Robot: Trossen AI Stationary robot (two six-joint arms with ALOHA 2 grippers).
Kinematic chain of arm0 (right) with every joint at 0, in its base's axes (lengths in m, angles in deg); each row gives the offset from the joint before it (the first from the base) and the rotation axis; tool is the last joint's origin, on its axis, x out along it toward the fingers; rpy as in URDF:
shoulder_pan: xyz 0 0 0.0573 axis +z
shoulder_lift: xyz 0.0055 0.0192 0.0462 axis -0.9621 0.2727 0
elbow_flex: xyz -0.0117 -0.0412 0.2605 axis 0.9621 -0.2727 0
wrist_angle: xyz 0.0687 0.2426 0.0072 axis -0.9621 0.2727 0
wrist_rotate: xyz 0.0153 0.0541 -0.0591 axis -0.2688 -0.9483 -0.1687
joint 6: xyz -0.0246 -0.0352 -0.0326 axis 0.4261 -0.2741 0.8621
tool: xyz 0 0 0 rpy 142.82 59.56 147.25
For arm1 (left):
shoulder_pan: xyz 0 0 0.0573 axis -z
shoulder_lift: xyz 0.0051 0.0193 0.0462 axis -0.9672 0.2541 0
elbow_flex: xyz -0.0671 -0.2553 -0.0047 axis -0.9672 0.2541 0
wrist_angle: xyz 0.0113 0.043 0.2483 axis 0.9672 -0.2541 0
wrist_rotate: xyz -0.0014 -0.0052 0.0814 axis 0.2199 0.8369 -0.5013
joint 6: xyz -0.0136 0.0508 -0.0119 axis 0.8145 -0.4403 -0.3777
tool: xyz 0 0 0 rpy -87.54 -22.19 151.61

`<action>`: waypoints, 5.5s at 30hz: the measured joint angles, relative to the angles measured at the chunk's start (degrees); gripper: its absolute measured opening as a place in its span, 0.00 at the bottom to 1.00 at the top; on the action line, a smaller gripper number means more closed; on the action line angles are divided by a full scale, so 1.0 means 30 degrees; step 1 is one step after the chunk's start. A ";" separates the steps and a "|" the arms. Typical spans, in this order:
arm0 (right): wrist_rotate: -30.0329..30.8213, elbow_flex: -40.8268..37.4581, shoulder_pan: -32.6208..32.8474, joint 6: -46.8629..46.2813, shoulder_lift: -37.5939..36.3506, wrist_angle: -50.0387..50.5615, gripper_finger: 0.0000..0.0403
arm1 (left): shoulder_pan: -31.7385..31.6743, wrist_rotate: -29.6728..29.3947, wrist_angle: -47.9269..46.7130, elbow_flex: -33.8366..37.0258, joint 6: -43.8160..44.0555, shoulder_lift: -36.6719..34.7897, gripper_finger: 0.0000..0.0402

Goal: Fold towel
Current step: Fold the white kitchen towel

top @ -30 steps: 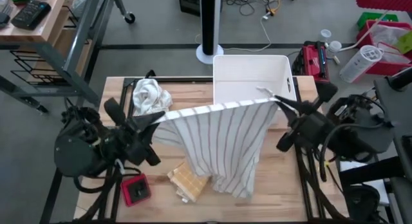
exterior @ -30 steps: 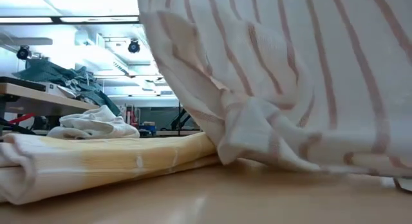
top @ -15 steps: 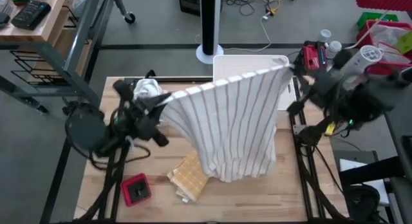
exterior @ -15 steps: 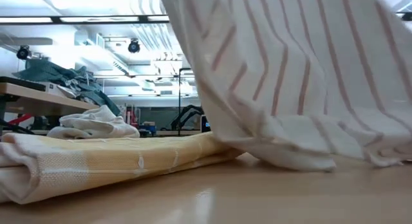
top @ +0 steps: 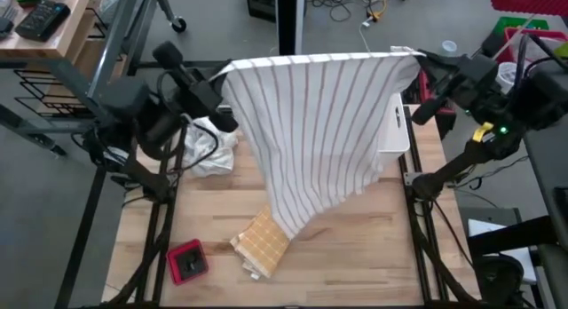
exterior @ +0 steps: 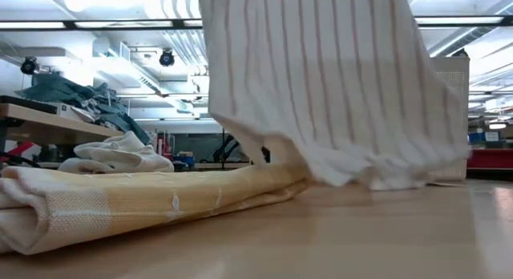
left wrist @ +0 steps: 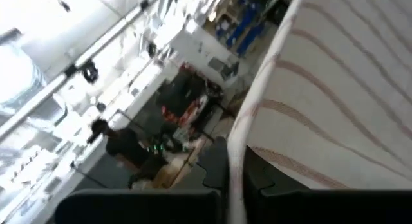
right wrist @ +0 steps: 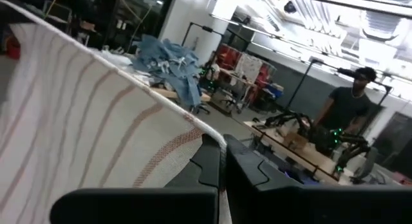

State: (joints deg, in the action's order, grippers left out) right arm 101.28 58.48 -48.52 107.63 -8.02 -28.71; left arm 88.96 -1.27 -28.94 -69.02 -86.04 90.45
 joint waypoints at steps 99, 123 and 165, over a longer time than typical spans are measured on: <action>-1.0684 -0.7715 1.6231 -4.3939 1.3288 1.0097 0.00 | 1.7592 0.6952 -0.7908 0.7016 3.6385 0.8912 0.00; -1.2117 -1.1621 1.3979 -4.4260 1.2712 1.0075 0.00 | 1.6149 0.7360 -0.6623 1.3168 3.8578 0.8469 0.00; -1.1122 -1.8983 0.5397 -3.9295 0.7400 1.6624 0.12 | 0.8397 0.6306 -0.9218 2.3666 3.8097 0.1022 0.09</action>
State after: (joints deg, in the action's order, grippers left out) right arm 67.91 1.53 -32.33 -10.26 14.18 21.16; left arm 114.15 17.64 -56.59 1.98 28.25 93.52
